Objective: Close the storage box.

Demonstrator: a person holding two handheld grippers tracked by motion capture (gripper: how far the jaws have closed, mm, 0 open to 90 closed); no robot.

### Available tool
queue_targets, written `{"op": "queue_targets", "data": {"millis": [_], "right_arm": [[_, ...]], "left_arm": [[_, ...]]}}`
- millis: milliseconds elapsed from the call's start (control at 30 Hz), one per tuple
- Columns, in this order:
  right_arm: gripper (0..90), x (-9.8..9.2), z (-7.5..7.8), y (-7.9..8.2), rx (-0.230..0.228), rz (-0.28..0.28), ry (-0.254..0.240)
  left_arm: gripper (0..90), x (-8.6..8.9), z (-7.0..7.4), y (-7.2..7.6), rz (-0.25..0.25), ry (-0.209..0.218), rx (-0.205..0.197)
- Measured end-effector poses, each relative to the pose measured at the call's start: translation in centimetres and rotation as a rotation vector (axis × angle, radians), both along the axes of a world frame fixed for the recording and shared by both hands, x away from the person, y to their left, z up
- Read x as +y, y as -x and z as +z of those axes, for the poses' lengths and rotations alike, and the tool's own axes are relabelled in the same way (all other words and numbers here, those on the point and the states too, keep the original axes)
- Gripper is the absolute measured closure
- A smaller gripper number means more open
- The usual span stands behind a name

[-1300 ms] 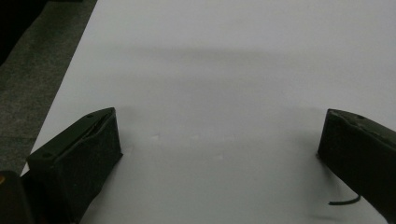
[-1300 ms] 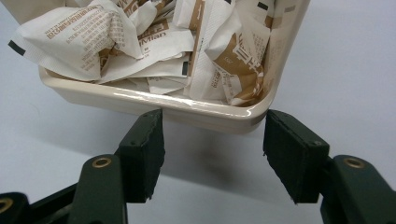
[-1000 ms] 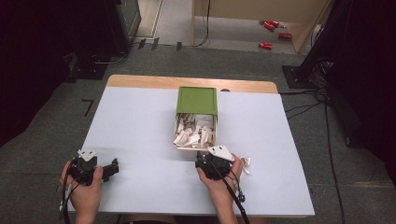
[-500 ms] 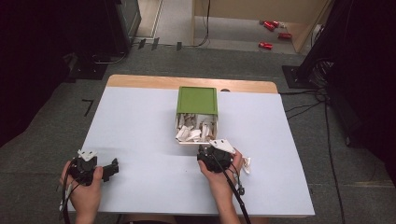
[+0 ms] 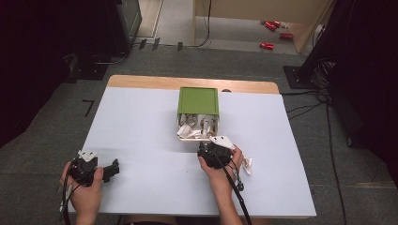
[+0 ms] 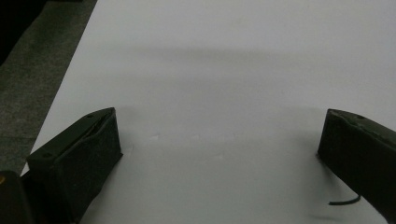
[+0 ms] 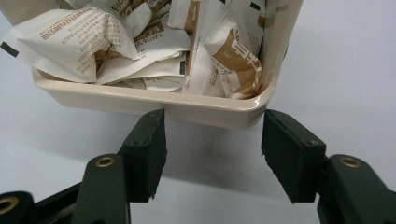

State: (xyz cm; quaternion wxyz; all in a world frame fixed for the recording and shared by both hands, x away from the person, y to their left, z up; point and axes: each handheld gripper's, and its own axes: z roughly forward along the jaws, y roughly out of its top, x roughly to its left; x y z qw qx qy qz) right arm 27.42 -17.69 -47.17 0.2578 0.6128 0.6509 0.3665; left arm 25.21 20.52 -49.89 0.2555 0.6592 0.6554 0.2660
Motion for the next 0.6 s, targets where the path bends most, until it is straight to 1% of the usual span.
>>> {"op": "queue_targets", "data": {"millis": [333,600], "right_arm": [[41.2,0.2,-0.2,-0.7,-0.004,-0.018,-0.002],[40.3,0.3,0.1,-1.3,-0.002,-0.030,0.001]], "left_arm": [[0.0,0.0,0.0,0.0,0.000,0.000,0.000],[0.0,0.0,0.0,0.0,0.000,0.001,0.001]]}}
